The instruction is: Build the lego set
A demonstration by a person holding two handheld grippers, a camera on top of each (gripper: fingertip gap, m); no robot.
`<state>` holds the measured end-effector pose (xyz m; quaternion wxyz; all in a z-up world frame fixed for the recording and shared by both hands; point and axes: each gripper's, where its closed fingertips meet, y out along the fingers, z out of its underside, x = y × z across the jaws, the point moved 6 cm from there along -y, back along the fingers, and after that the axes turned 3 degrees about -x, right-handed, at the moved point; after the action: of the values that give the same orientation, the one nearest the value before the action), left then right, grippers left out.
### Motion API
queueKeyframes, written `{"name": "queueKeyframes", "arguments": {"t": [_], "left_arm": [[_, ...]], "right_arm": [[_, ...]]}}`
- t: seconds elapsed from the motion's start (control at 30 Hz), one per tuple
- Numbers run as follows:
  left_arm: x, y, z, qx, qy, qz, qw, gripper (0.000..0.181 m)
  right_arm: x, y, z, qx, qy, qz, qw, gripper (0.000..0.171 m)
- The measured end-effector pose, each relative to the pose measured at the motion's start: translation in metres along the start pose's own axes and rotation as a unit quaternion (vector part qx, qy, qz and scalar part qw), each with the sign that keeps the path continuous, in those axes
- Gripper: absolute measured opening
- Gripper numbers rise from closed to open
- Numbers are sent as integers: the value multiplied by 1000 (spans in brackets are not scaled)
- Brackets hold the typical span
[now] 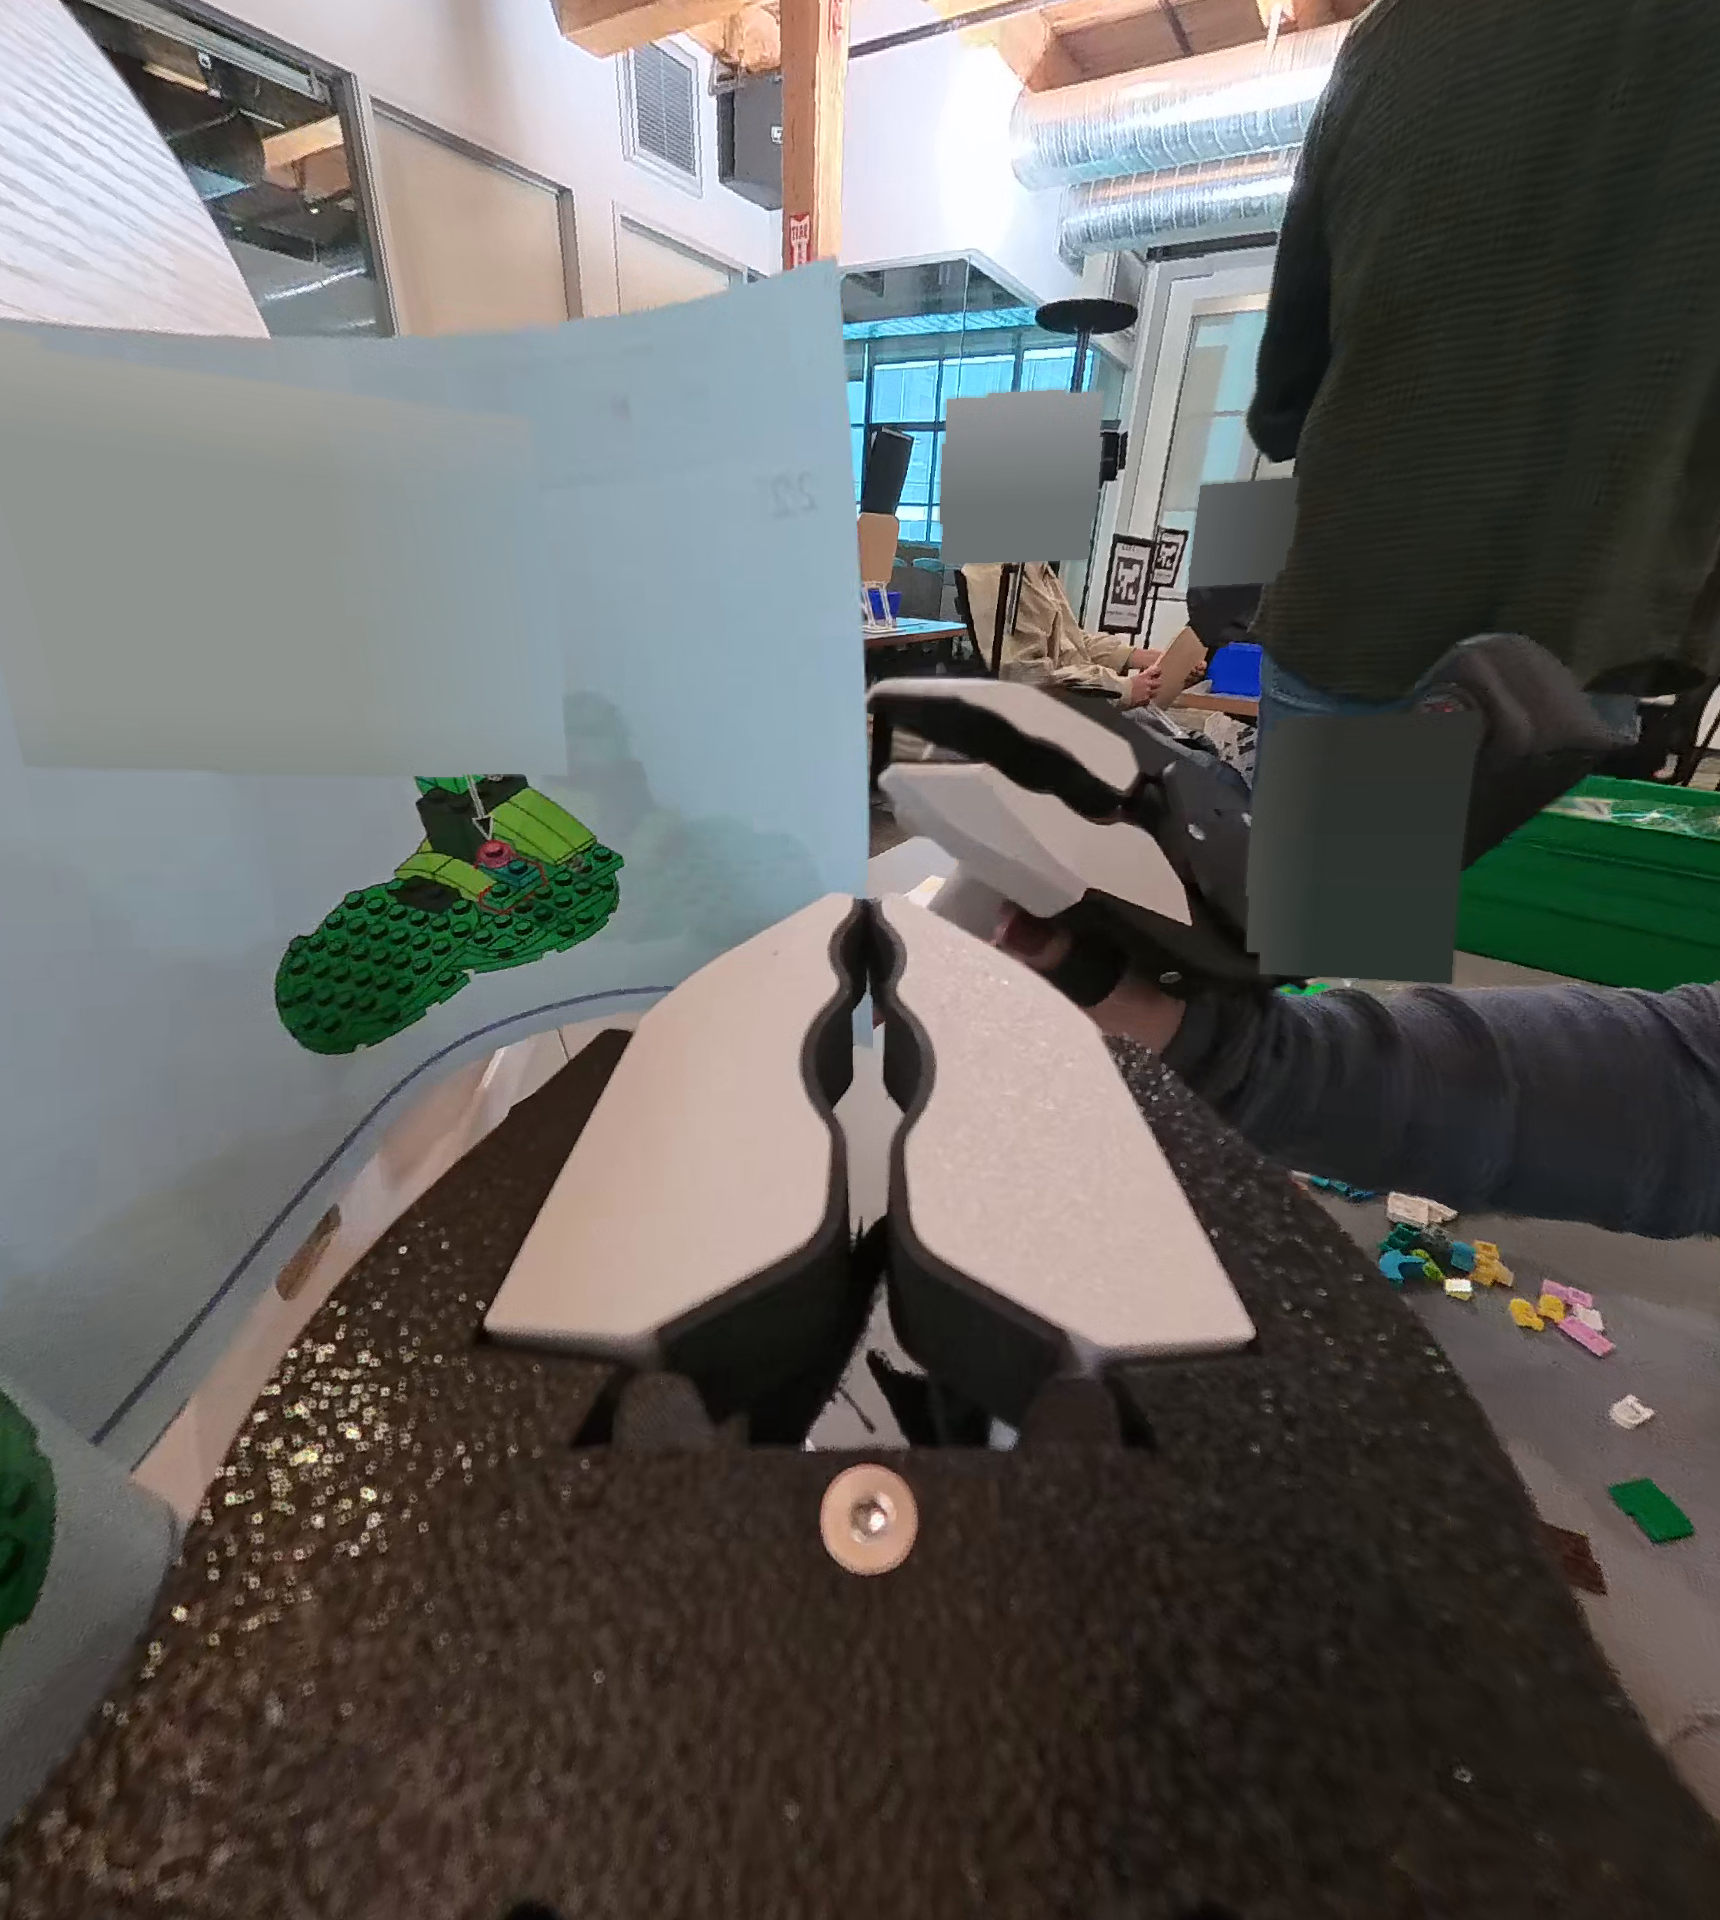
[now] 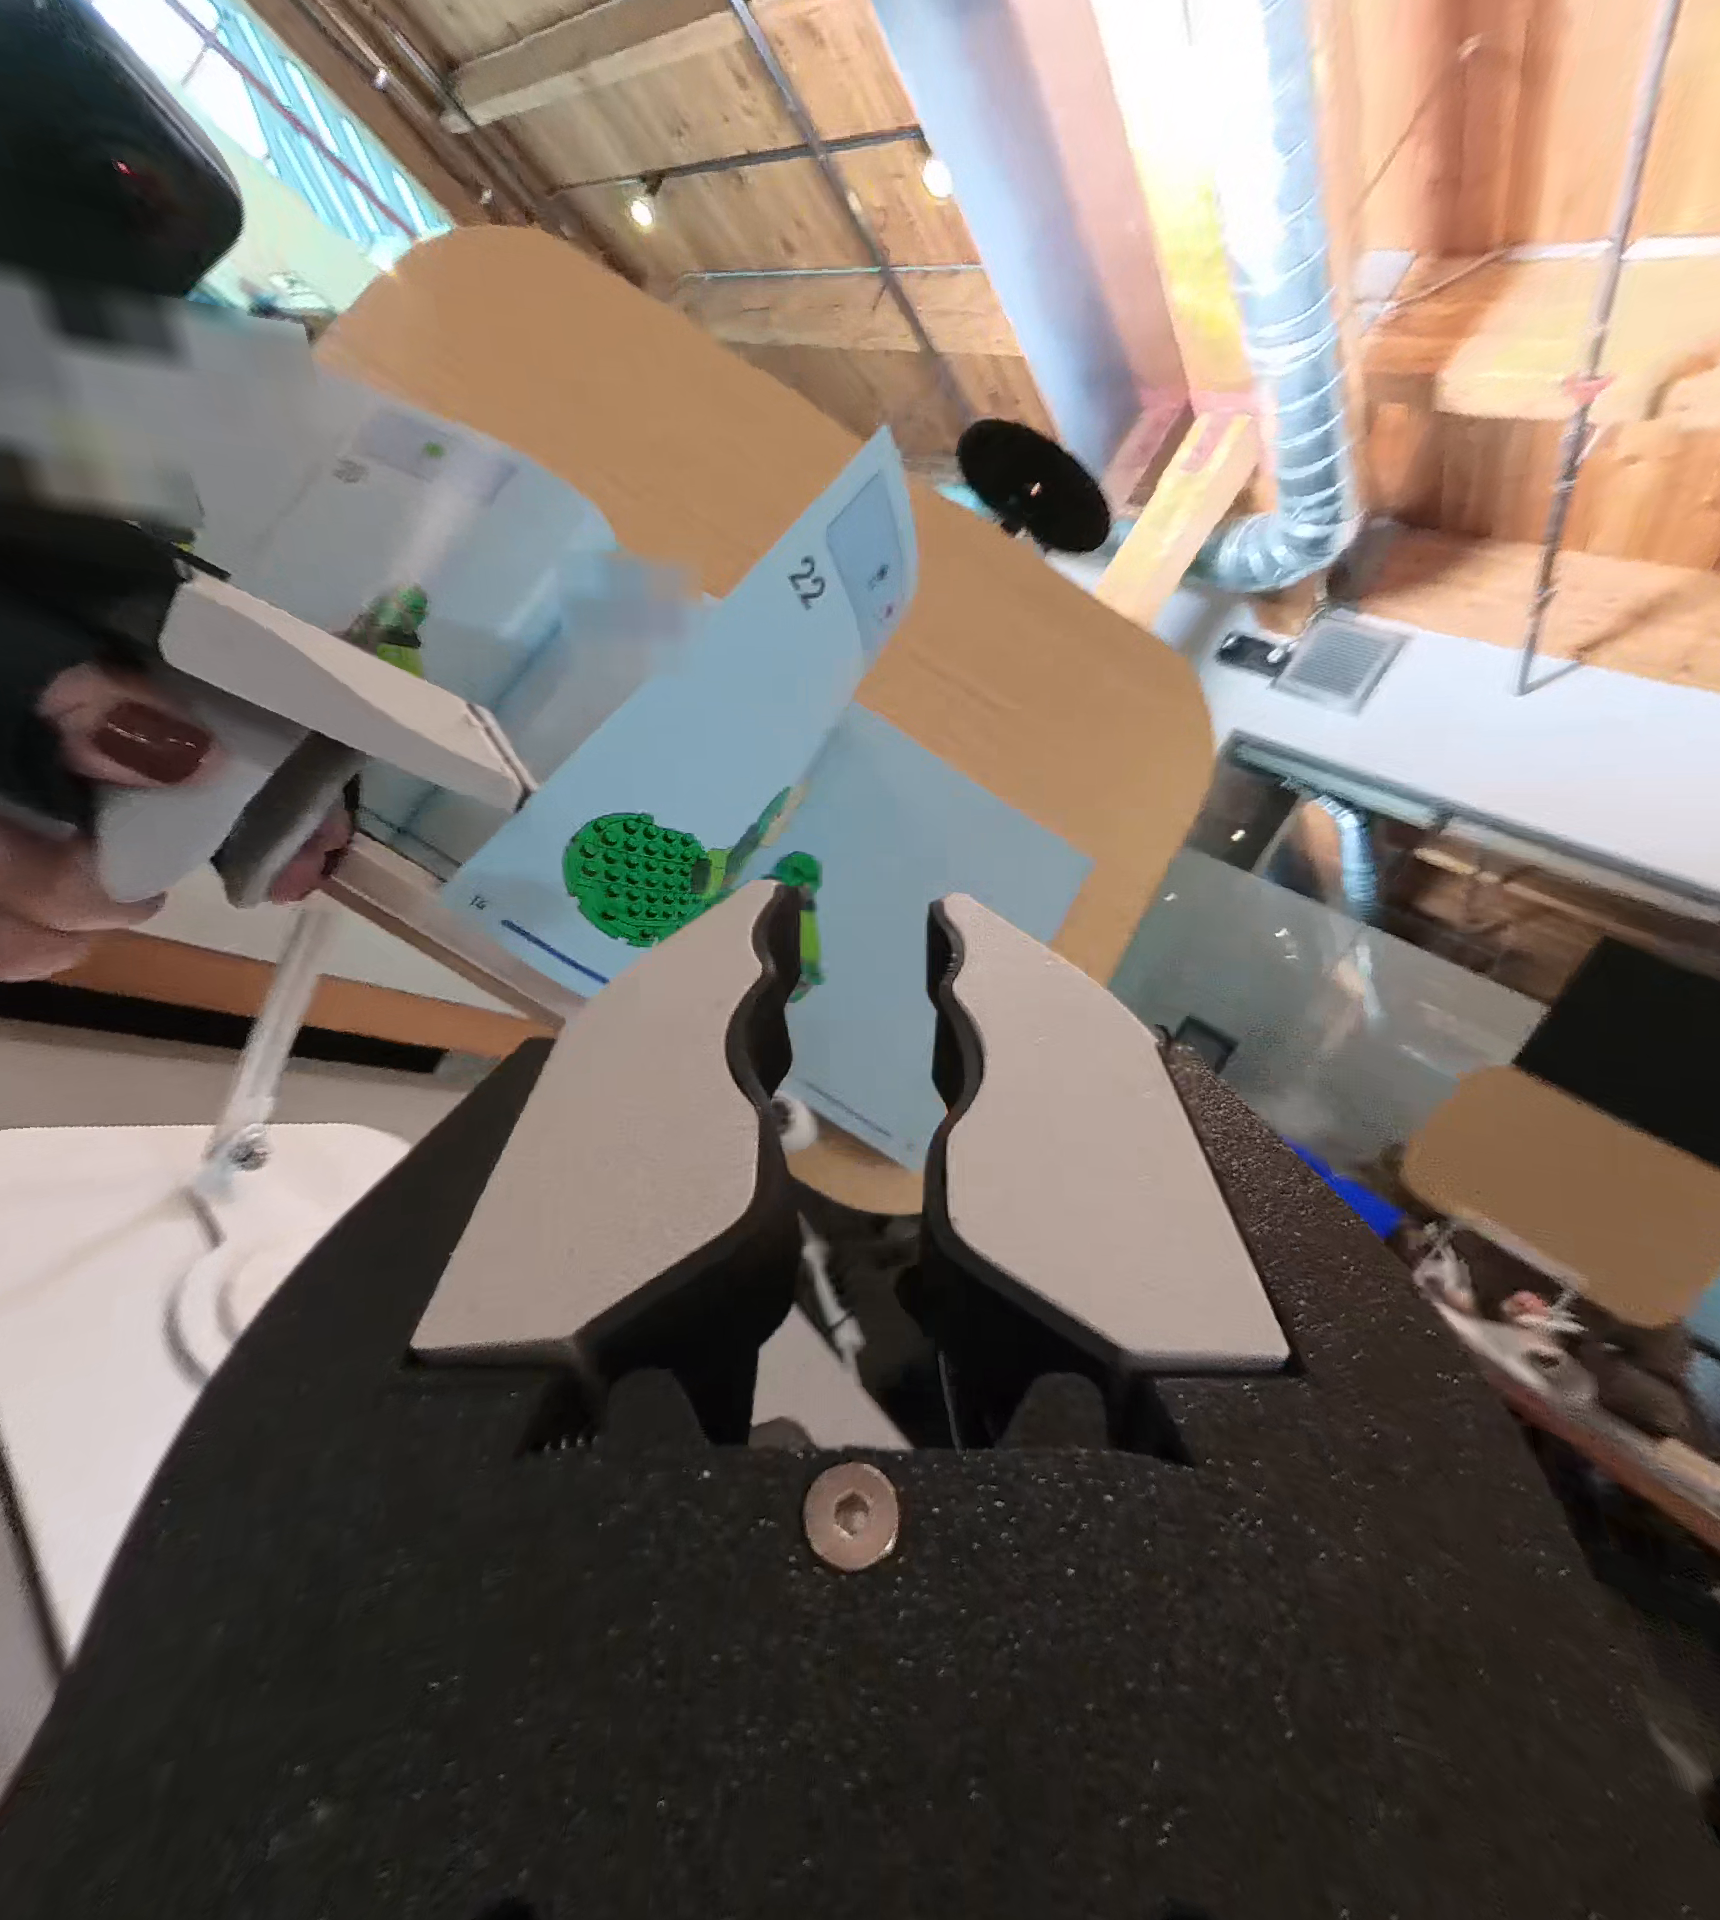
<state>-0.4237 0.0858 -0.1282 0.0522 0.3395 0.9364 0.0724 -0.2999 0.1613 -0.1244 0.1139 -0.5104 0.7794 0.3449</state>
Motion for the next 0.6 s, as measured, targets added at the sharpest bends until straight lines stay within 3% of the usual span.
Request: {"name": "queueKeyframes", "arguments": {"t": [0.27,0.6], "left_arm": [[-3,-4,-2,-23,-26,40,999,0],[-9,-2,1,-48,-70,119,989,0]], "right_arm": [[17,23,8,60,112,-83,988,21],[30,18,4,13,168,-165,972,21]]}}
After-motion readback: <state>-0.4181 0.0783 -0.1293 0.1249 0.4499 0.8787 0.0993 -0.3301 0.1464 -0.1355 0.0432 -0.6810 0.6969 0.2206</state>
